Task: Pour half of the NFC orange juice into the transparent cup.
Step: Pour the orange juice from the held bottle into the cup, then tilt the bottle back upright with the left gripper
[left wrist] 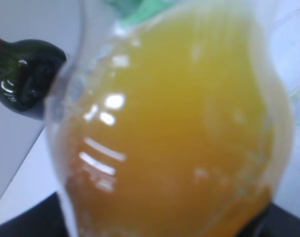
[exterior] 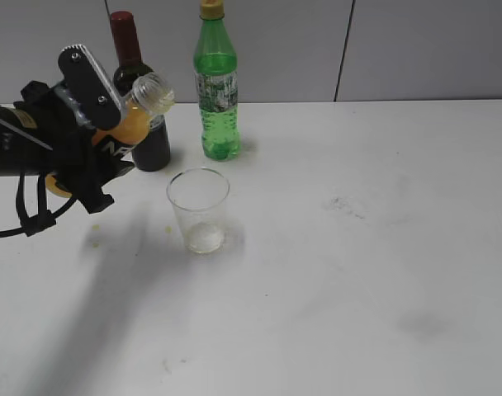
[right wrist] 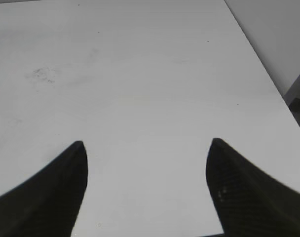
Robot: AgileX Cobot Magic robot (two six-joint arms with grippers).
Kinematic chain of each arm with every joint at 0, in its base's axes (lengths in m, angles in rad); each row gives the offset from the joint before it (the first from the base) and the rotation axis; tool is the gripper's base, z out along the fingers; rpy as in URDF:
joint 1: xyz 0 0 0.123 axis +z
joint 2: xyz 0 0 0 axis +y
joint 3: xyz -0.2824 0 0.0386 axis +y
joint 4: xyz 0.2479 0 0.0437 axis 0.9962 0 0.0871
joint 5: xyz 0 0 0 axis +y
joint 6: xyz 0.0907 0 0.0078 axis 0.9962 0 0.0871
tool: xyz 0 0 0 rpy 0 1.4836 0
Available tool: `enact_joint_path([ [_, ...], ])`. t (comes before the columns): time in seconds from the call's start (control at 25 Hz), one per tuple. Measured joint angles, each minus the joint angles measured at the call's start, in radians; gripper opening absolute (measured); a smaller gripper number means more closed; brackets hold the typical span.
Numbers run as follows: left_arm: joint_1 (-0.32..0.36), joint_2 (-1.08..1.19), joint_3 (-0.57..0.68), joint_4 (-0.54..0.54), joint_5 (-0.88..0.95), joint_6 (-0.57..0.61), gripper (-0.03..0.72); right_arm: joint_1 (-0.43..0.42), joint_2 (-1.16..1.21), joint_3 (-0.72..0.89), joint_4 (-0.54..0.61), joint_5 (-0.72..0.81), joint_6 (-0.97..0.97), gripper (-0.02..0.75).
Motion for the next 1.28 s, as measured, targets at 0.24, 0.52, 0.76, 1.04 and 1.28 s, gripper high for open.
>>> enact_joint_path([
  [0.24, 0.000, 0.000, 0.000, -0.008, -0.002, 0.000, 0.474, 0.000, 0.000, 0.000, 0.000, 0.000, 0.000, 0.571],
  [0.52, 0.000, 0.000, 0.000, -0.008, -0.001, 0.000, 0.474, 0.000, 0.000, 0.000, 0.000, 0.000, 0.000, 0.571],
  [0.76, 0.000, 0.000, 0.000, 0.071, 0.027, -0.019, 0.474, 0.000, 0.000, 0.000, 0.000, 0.000, -0.001, 0.571],
  [1.04, 0.000, 0.000, -0.026, 0.483, 0.147, -0.464, 0.474, 0.000, 0.000, 0.000, 0.000, 0.000, 0.000, 0.571],
  [1.28, 0.000, 0.001, -0.079, 0.990, 0.322, -0.965, 0.474, 0.000, 0.000, 0.000, 0.000, 0.000, 0.000, 0.571],
])
